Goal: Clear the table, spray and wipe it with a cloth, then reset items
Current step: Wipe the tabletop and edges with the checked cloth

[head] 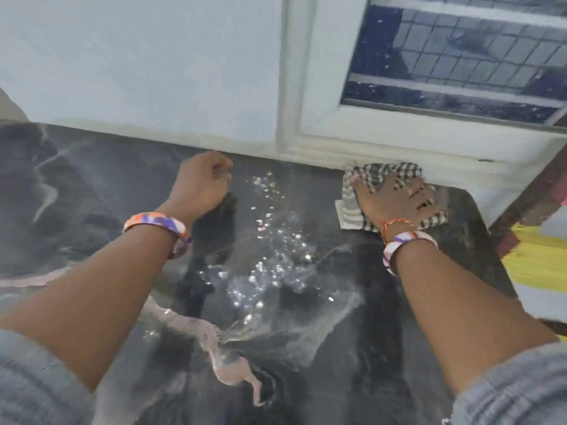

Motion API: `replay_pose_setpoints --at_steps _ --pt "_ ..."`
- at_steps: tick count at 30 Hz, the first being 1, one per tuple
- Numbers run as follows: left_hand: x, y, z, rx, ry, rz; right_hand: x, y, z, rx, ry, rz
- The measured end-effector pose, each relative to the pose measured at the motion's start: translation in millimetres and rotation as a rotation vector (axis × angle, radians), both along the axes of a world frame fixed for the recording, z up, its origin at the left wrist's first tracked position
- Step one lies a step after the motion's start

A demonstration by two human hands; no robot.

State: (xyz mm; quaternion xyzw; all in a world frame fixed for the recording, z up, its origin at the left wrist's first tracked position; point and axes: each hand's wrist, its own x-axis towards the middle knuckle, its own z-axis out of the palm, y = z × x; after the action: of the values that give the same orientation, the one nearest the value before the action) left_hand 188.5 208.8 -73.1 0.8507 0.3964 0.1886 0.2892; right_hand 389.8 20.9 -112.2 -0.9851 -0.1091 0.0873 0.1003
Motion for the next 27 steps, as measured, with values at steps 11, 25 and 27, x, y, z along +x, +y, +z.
replay_pose_setpoints --at_steps 11,25,27 --pt "-66 56 7 -0.013 -0.017 0.109 -172 139 -3 0.019 -0.136 1.019" --pt "24 -62 -16 -0.019 0.05 -0.165 33 -46 1 -0.13 -0.074 0.329" --pt "34 -77 -18 -0.015 0.045 -0.227 52 -92 1 -0.151 -0.046 0.139"
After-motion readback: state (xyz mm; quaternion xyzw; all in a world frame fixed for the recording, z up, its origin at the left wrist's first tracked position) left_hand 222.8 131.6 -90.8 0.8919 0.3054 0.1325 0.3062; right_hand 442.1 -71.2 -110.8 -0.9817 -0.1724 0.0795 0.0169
